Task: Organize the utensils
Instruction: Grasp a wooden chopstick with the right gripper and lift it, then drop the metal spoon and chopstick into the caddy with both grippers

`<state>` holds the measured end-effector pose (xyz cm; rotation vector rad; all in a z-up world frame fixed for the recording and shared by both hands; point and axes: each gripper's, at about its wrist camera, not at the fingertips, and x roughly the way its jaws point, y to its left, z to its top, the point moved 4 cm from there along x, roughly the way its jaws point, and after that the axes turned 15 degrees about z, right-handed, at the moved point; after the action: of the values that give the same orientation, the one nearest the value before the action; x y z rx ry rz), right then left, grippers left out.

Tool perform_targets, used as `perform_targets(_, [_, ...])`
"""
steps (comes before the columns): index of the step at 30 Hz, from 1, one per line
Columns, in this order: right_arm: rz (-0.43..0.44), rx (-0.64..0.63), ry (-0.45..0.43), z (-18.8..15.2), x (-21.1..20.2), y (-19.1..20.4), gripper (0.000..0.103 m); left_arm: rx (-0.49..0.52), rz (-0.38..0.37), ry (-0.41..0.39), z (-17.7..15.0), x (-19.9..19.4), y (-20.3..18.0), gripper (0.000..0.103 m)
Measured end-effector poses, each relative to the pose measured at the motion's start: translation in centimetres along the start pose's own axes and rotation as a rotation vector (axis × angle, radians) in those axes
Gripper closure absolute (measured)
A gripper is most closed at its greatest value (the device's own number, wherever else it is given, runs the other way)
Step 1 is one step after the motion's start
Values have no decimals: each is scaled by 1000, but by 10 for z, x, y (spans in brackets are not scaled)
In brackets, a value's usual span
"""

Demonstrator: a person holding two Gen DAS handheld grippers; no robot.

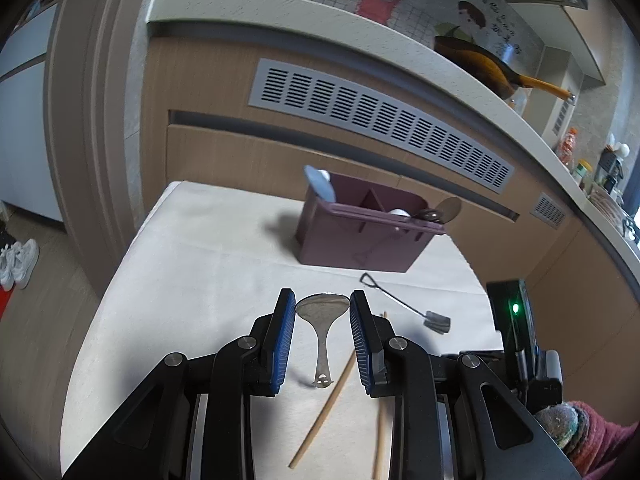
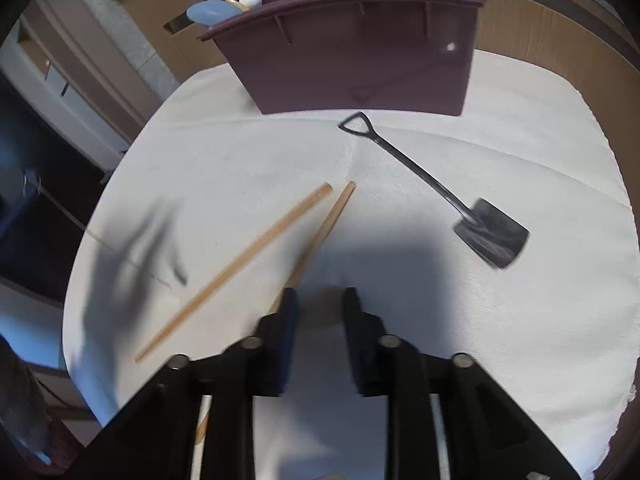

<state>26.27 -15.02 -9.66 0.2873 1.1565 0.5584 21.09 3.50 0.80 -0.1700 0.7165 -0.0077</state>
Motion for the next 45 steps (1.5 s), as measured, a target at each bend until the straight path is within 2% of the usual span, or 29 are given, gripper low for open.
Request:
perform_targets(2, [6,11,-7,8,8,8,66,-7,2,3,-2,2,3,74])
perform_targets(5, [-32,9,-40,16,16,15,59,-18,1,8,-4,6,7,74])
perform_targets(6, [-33,13,-52,19,18,18,53,-23,1,9,-5,7,9,74])
perform_targets(8, [-55,21,-62,18,17,18,53,-30,4,7,-5,7,12,74])
perform_targets(11, [12,40,-77,22,24,25,53,-43,15,0,-5,6,20,74])
perform_targets(13, [-13,10,-74,23,31,29,54,-53,24,-5,-4,6,26,74])
perform_targets(14, [-55,-33,-76,25,35,34,56,-60,29,-8,-4,5,29,74])
perform_targets(15, [-111,-91,-72,26,40,40,67,-65,30,-8,-3,5,31,74])
perform_targets(16, [-142,-131,-68,27,41,43,87,-70,31,-8,-3,5,33,74])
perform_targets(17, [-152,-173,-71,27,42,46,88,-72,31,-9,-4,5,34,74])
perform_targets(20, [-63,-180,-76,26,31,45,98,-63,28,-11,-5,2,33,74])
perform_targets(26, [-15,-216,-187,19,-22,37,99,-38,5,-20,1,-4,17,74])
perform_targets(31, [20,-206,-341,26,-75,31,99,-12,-26,-51,14,-17,-4,74])
perform_targets(33, [49,-215,-449,37,-109,37,99,-1,-63,-77,33,-28,-17,74])
perform_targets(37, [17,-317,-671,79,-183,66,99,48,-117,-209,99,-61,-51,74])
perform_targets(40, [-16,-372,-820,121,-231,81,99,68,-124,-294,143,-69,-71,74])
perform_targets(42, [-17,-387,-885,146,-243,81,99,84,-114,-340,168,-59,-83,74])
perform_targets(45, [-1,-385,-930,174,-233,70,99,87,-100,-331,185,-27,-90,74])
